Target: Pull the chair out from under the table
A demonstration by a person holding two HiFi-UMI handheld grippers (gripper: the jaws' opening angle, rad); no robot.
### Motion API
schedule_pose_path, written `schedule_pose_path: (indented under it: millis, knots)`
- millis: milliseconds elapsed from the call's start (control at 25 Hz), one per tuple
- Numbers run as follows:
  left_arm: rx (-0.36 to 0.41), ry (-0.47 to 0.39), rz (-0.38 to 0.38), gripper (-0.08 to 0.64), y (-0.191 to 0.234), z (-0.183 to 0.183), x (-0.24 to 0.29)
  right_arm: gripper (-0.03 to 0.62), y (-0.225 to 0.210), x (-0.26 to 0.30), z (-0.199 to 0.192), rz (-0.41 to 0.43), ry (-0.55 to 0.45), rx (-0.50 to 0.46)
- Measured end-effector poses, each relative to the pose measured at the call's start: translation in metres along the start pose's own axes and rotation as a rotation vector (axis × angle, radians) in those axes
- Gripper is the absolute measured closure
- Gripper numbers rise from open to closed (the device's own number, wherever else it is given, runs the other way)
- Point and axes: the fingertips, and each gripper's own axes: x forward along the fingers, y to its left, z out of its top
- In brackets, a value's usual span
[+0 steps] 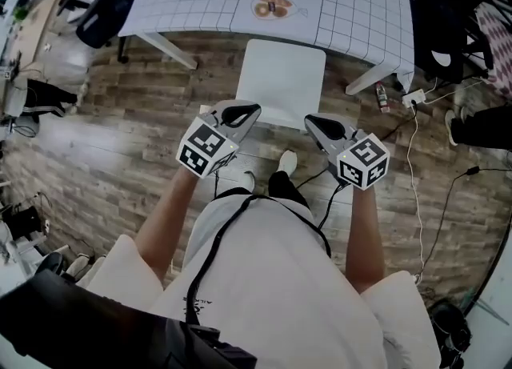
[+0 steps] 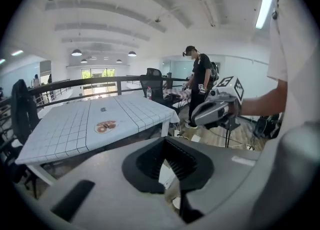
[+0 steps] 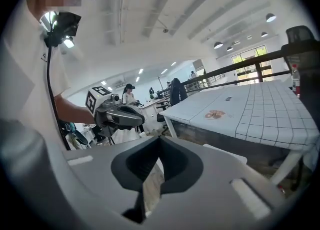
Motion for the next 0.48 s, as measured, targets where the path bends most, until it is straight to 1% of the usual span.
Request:
schedule_pose_path:
  millis: [120, 200, 360, 480]
  knots:
    - [-0.046, -0.046, -0.006, 0.552, -0.001, -0.004, -0.019, 0.588, 0.017, -0.001, 0.006, -0.028, -0.068, 0.03]
    - [-0.064, -0.066, -0.001, 0.552, -0.002, -0.011, -0.037, 0.587, 0.03, -0.001, 0.011, -0.068, -0.116, 0.046]
    - [-0.08, -0.068, 0.013, 0.552, -0.004, -0.041, -0.076, 0.588, 0.062, -0.003, 0.009, -0.158, -0.164, 0.065]
    - [-0.085, -0.061, 0.021, 0.552, -0.007, -0.067, -0.107, 0.588, 0.094, -0.005, 0.004, -0.19, -0.202, 0.099]
